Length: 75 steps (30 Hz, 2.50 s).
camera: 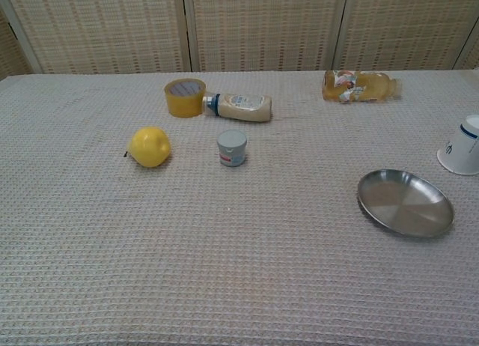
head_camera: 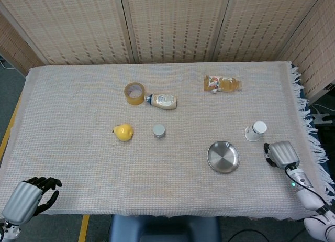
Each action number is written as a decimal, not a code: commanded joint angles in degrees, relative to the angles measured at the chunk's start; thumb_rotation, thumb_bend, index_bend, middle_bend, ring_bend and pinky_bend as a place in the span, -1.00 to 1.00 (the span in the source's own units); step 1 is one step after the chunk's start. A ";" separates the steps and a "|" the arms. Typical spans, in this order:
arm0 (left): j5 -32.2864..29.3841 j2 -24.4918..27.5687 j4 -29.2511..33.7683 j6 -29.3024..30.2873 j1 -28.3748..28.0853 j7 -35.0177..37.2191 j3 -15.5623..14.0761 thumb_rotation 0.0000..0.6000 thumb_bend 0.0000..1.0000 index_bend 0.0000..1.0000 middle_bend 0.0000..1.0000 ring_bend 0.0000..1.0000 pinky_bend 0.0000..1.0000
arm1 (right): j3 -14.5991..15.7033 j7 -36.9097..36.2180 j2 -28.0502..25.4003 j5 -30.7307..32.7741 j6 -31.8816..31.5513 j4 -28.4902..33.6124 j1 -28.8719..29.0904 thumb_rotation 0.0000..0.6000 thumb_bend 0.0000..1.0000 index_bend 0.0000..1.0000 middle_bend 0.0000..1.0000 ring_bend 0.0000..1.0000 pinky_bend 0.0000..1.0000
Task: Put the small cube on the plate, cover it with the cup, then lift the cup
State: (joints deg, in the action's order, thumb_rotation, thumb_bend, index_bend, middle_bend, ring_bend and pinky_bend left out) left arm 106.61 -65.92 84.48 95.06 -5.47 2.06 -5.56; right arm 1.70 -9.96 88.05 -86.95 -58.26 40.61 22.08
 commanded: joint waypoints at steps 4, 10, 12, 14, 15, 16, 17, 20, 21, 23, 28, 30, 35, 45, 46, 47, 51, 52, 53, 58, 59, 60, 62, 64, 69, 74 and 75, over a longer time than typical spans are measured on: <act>0.06 -0.03 0.02 0.07 0.01 -0.05 0.01 1.00 -0.14 -0.05 0.13 0.18 0.38 | -0.02 -1.12 -0.62 -1.14 -2.84 2.29 -0.13 1.00 -0.49 0.25 0.64 0.38 0.94; 0.18 -0.12 0.00 0.11 0.01 -0.25 0.02 1.00 -0.14 -0.05 0.13 0.18 0.38 | 0.33 -2.28 -3.53 -5.66 -9.94 11.38 0.89 1.00 -0.49 0.25 0.64 0.38 0.94; 0.19 -0.12 -0.01 0.17 0.02 -0.22 0.02 1.00 -0.14 -0.05 0.13 0.18 0.38 | 0.44 -1.49 -4.27 -6.98 -11.46 14.00 1.35 1.00 -0.49 0.25 0.64 0.38 0.94; 0.21 -0.14 -0.07 0.21 0.02 -0.19 0.03 1.00 -0.14 -0.05 0.13 0.18 0.38 | 0.48 -0.39 -4.69 -7.86 -12.05 16.22 1.91 1.00 -0.49 0.25 0.64 0.38 0.94; 0.22 -0.11 -0.07 0.20 0.03 -0.17 0.01 1.00 -0.14 -0.05 0.13 0.18 0.38 | 0.46 -0.17 -4.73 -8.06 -12.04 16.93 2.17 1.00 -0.49 0.25 0.64 0.38 0.94; 0.23 -0.12 -0.07 0.20 0.02 -0.16 0.00 1.00 -0.14 -0.05 0.13 0.18 0.38 | 0.46 -0.14 -4.72 -8.11 -12.01 17.11 2.25 1.00 -0.49 0.25 0.64 0.38 0.94; 0.23 -0.12 -0.07 0.20 0.02 -0.16 0.00 1.00 -0.14 -0.05 0.13 0.18 0.38 | 0.44 -0.08 -4.73 -8.10 -11.96 17.22 2.29 1.00 -0.49 0.25 0.64 0.38 0.94; 0.34 -0.02 -0.02 0.29 0.06 -0.10 -0.07 1.00 -0.14 -0.05 0.13 0.18 0.38 | 0.43 -0.11 -4.42 -8.14 -11.32 17.74 2.84 1.00 -0.49 0.22 0.64 0.38 0.94; 0.30 0.01 -0.01 0.38 0.08 0.00 -0.04 1.00 -0.14 -0.05 0.13 0.18 0.38 | 0.60 -0.39 -3.54 -8.00 -9.80 17.15 3.46 1.00 -0.49 0.21 0.64 0.38 0.94; 0.21 0.04 -0.05 0.38 0.08 0.11 -0.01 1.00 -0.14 -0.05 0.13 0.18 0.38 | 0.62 -0.84 -2.42 -7.85 -9.13 15.60 3.79 1.00 -0.49 0.15 0.64 0.36 0.94; 0.23 0.03 -0.09 0.34 0.04 0.20 -0.01 1.00 -0.14 -0.05 0.13 0.18 0.38 | 1.57 -5.36 -0.95 -8.89 -9.42 12.74 4.30 1.00 -0.64 -0.13 0.49 0.06 0.82; 0.28 0.03 -0.07 0.37 0.05 0.14 -0.02 1.00 -0.14 -0.05 0.13 0.18 0.38 | 2.03 -8.21 -0.75 -9.54 -9.86 11.97 4.57 1.00 -0.71 -0.25 0.24 -0.11 0.65; 0.28 0.06 -0.01 0.44 0.08 0.14 -0.01 1.00 -0.14 -0.05 0.13 0.18 0.38 | 2.45 -12.77 -0.32 -10.70 -12.12 9.93 4.86 1.00 -0.77 -0.47 -0.31 -0.68 0.09; 0.40 0.10 0.03 0.55 0.08 0.29 -0.04 1.00 -0.14 -0.05 0.13 0.18 0.38 | -2.95 -4.54 1.21 -7.17 -18.86 5.25 3.88 1.00 -0.70 -0.49 -0.48 -0.83 -0.20; 0.42 0.09 0.05 0.60 0.10 0.31 -0.03 1.00 -0.14 -0.05 0.13 0.18 0.38 | -3.37 -1.23 0.54 -5.83 -17.13 5.47 3.73 1.00 -0.70 -0.51 -0.50 -0.85 -0.23; 0.40 0.05 0.07 0.65 0.11 0.33 0.00 1.00 -0.14 -0.05 0.13 0.18 0.38 | -3.70 1.54 -0.15 -4.56 -15.39 6.09 3.61 1.00 -0.70 -0.55 -0.55 -0.88 -0.27; 0.38 -0.01 0.05 0.45 0.05 0.21 -0.02 1.00 -0.14 -0.05 0.13 0.18 0.38 | -4.85 8.46 -1.96 -0.68 -10.38 7.96 3.53 1.00 -0.70 -0.68 -0.63 -0.94 -0.41; 0.40 0.02 0.09 0.42 0.05 0.18 -0.05 1.00 -0.14 -0.05 0.13 0.18 0.38 | -5.10 8.02 -2.05 0.14 -9.24 7.67 3.60 1.00 -0.70 -0.68 -0.63 -0.94 -0.43; 0.39 -0.01 0.09 0.42 0.05 0.16 -0.03 1.00 -0.14 -0.05 0.13 0.18 0.38 | -5.25 7.07 -2.01 0.52 -8.63 7.19 3.71 1.00 -0.70 -0.69 -0.63 -0.94 -0.44; 0.30 0.04 0.18 0.20 0.04 0.02 -0.08 1.00 -0.14 -0.05 0.13 0.18 0.38 | -5.78 -1.41 0.16 1.13 -6.82 0.88 4.72 1.00 -0.60 -0.61 -0.63 -0.94 -0.45; 0.25 0.02 0.17 0.11 0.01 0.00 -0.07 1.00 -0.14 -0.05 0.13 0.18 0.38 | -5.77 -2.78 0.69 1.04 -6.65 -0.43 4.93 1.00 -0.57 -0.59 -0.63 -0.94 -0.45; 0.18 -0.01 0.15 0.00 -0.01 -0.02 -0.06 1.00 -0.14 -0.05 0.13 0.18 0.38 | -5.74 -3.93 1.24 0.98 -6.45 -1.71 5.12 1.00 -0.55 -0.57 -0.63 -0.94 -0.45; 0.06 -0.05 0.14 -0.24 -0.08 -0.06 -0.05 1.00 -0.14 -0.05 0.13 0.18 0.38 | -5.62 -5.92 2.47 0.82 -6.15 -4.38 5.46 1.00 -0.53 -0.55 -0.63 -0.94 -0.44; 0.08 -0.07 0.14 -0.30 -0.11 -0.09 -0.08 1.00 -0.14 -0.05 0.13 0.18 0.38 | -5.42 -7.29 3.57 0.67 -5.83 -6.66 5.69 1.00 -0.52 -0.54 -0.63 -0.94 -0.43; 0.11 -0.06 0.11 -0.19 -0.09 -0.05 -0.07 1.00 -0.14 -0.05 0.13 0.18 0.38 | -4.88 -9.17 5.61 0.47 -4.75 -10.72 6.01 1.00 -0.52 -0.51 -0.63 -0.94 -0.40; 0.13 -0.05 0.07 -0.20 -0.10 -0.05 -0.08 1.00 -0.14 -0.05 0.13 0.19 0.38 | -4.44 -11.05 7.55 0.40 -3.35 -14.00 6.34 1.00 -0.52 -0.50 -0.63 -0.94 -0.37; 0.16 -0.03 0.09 -0.18 -0.08 -0.06 -0.11 1.00 -0.14 -0.05 0.13 0.18 0.38 | -4.35 -11.55 8.04 0.35 -3.15 -14.73 6.42 1.00 -0.52 -0.50 -0.63 -0.94 -0.37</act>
State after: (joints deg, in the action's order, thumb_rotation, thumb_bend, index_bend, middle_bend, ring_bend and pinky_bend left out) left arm 106.76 -65.95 84.57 94.88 -5.55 2.00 -5.67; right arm -2.85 -20.85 95.43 -86.52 -61.82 26.69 28.32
